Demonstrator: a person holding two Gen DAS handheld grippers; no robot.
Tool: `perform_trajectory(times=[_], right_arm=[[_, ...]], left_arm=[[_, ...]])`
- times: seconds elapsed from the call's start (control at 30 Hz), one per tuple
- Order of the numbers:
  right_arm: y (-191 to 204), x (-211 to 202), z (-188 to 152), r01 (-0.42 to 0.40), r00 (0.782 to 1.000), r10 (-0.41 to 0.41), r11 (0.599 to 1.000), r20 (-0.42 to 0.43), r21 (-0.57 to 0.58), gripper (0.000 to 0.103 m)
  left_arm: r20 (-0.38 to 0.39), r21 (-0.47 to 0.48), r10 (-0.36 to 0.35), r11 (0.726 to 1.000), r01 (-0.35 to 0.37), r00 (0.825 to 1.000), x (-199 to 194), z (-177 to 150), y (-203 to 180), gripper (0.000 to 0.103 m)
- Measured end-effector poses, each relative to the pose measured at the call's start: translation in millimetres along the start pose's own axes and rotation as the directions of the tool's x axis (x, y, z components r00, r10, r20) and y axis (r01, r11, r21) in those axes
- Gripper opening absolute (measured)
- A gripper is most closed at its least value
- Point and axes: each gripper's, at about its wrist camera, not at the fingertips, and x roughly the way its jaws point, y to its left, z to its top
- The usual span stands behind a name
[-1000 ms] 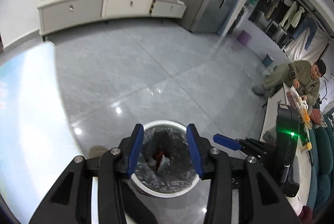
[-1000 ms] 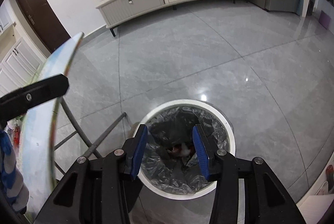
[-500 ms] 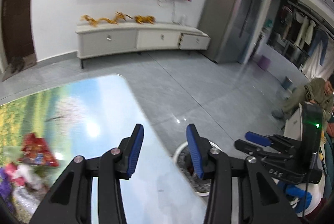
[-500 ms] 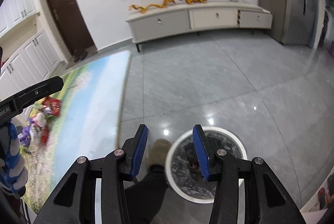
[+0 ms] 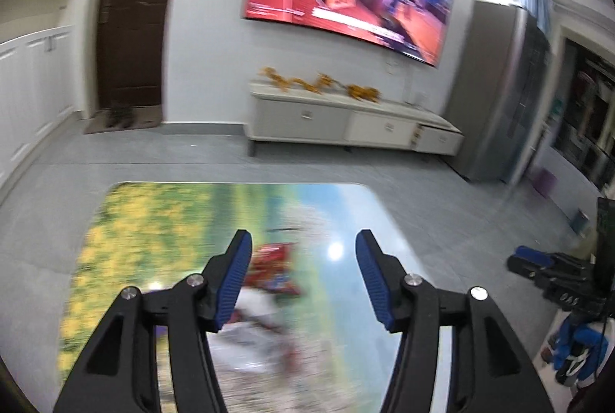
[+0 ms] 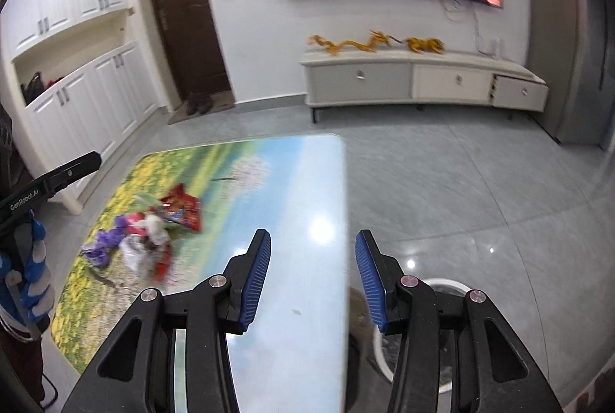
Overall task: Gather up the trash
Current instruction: 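Move both open tools back toward the trash on the table, then grasp the purple bag with the left tool while the right tool grasps the red snack bag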
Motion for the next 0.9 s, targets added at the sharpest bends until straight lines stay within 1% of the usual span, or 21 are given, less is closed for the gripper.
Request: perform_trajectory(times=[0.1, 0.23, 0.33, 0.4, 0.5, 0.57, 0.7, 0.73, 0.77, 0.9], right_arm=[[24.6, 5.2, 5.9, -0.039, 0.999, 0.039, 0.999, 0.004, -0.024, 0.047], [54.2, 19.6, 13.5, -0.073, 0.997, 0.072, 0.996, -0.008, -0.053, 0.047], [73.0, 30.5, 16.8, -0.091, 0.996, 0.090, 0.993, -0.024, -0.075, 0.047], [83.1, 38.1, 19.0, -0.098, 0.995, 0.095, 0.991, -0.036, -0.087, 0.047], [94.1, 47.6, 21.6, -0.106, 0.993, 0.101, 0.990, -0.052, -0.097, 0.048], [100.8, 53.4, 22.1, -0.110, 0.993, 0.105, 0.989, -0.061, -0.102, 0.048], [107.9, 66.0, 23.0, -0.129, 0.989, 0.121, 0.987, -0.083, -0.097, 0.048], [110.1, 71.0, 22.4, -0.134, 0.988, 0.125, 0.986, -0.090, -0.099, 0.050], [111.1, 75.0, 21.9, -0.136, 0.987, 0.126, 0.986, -0.097, -0.099, 0.052], [115.8, 94.6, 20.7, -0.143, 0.983, 0.131, 0.986, -0.130, -0.091, 0.052]], left_arm=[[0.017, -0.041, 0.074, 0.996, -0.073, 0.997, -20.9, -4.7, 51.9, 0.054], [0.014, -0.107, 0.188, 0.977, -0.185, 0.982, -46.4, -18.0, 120.5, 0.054], [-0.001, -0.148, 0.244, 0.959, -0.241, 0.970, -55.9, -31.0, 160.9, 0.054], [-0.012, -0.182, 0.259, 0.949, -0.257, 0.966, -58.7, -39.3, 181.8, 0.054], [-0.024, -0.210, 0.254, 0.944, -0.253, 0.967, -57.8, -46.7, 197.7, 0.054], [-0.036, -0.216, 0.231, 0.948, -0.233, 0.972, -52.5, -51.8, 199.5, 0.054], [-0.079, -0.200, 0.178, 0.961, -0.191, 0.981, -32.3, -66.3, 189.2, 0.054], [-0.095, -0.200, 0.163, 0.963, -0.179, 0.982, -24.9, -70.6, 186.6, 0.054], [-0.109, -0.203, 0.151, 0.964, -0.171, 0.982, -19.3, -74.2, 184.0, 0.054], [-0.165, -0.203, 0.120, 0.967, -0.152, 0.979, 7.4, -88.5, 175.6, 0.054]])
